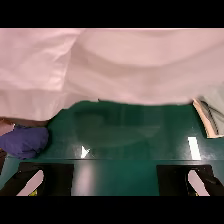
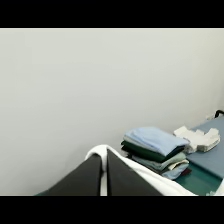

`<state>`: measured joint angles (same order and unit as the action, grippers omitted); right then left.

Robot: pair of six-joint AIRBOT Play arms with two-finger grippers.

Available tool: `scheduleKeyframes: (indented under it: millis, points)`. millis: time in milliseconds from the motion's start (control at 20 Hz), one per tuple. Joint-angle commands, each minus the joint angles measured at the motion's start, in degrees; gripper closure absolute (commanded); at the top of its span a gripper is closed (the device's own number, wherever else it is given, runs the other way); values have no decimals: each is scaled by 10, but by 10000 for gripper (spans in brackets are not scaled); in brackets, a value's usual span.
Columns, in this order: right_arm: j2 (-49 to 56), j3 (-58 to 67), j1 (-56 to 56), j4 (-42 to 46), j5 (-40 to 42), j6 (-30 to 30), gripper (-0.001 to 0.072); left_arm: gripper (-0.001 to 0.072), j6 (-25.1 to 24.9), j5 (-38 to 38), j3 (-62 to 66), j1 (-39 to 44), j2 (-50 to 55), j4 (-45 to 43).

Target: Fold the shirts.

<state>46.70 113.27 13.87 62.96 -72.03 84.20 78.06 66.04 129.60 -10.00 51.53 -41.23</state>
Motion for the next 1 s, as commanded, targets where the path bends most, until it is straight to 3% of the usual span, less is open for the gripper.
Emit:
scheduleKeyframes:
  millis: [0, 250, 450, 600, 800, 950]
  points:
    - [57, 98, 59, 0, -103, -7, 693, 683, 7, -28, 14, 0, 0, -5]
    - [154, 4, 3, -12, -129, 0, 693, 683, 17, -10, -201, 0, 29, -70]
    - [295, -89, -65, 13, -186, 19, 693, 683, 14, 100, -312, 0, 167, -82]
    - [405, -119, -102, 50, -187, 29, 693, 683, 12, 126, -331, 0, 304, -87]
    - [541, -62, -112, 45, -124, 30, 693, 683, 9, 37, -330, 0, 442, -63]
    - [606, 25, -112, 45, -83, 30, 693, 683, -13, -65, -329, 0, 469, -40]
